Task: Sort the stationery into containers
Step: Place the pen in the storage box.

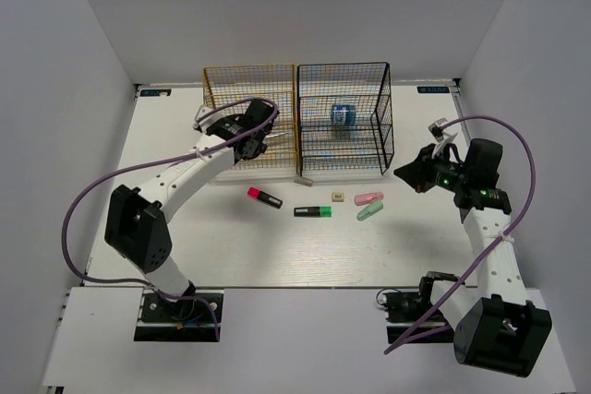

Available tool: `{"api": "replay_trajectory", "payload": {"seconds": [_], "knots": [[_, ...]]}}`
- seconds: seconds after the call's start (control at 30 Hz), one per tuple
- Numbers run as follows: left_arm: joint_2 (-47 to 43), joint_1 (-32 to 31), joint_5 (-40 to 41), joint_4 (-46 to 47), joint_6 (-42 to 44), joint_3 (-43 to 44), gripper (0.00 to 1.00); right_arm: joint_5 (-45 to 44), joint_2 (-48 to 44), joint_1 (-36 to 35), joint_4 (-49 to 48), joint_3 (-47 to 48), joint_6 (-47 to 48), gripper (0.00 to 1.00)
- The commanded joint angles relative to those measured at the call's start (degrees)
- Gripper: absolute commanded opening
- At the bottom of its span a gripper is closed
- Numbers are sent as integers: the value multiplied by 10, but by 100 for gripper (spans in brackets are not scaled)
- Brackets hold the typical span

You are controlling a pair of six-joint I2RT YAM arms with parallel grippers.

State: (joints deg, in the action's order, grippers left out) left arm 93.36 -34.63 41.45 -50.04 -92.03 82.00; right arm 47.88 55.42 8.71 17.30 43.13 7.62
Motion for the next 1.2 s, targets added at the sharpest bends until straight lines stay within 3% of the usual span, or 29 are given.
{"api": "replay_trajectory", "payload": {"seconds": [0.0, 0.5, 0.73, 0.97, 1.1, 1.17], "knots": [[4, 17, 19, -43, -75, 15, 1, 19, -6, 7, -24, -3, -7, 0], [44, 40, -1, -45, -144, 5, 9, 38, -4, 21, -26, -8, -13, 0], [55, 48, -8, -51, -155, 7, 29, 49, -5, 30, -26, -9, -16, 0], [60, 56, -14, -58, -164, 12, 30, 56, -5, 37, -30, -10, -21, 0], [60, 59, -19, -56, -174, 11, 36, 59, -7, 39, -29, -11, -23, 0], [60, 60, -23, -52, -173, 14, 43, 62, -7, 40, -31, -11, -23, 0]]}}
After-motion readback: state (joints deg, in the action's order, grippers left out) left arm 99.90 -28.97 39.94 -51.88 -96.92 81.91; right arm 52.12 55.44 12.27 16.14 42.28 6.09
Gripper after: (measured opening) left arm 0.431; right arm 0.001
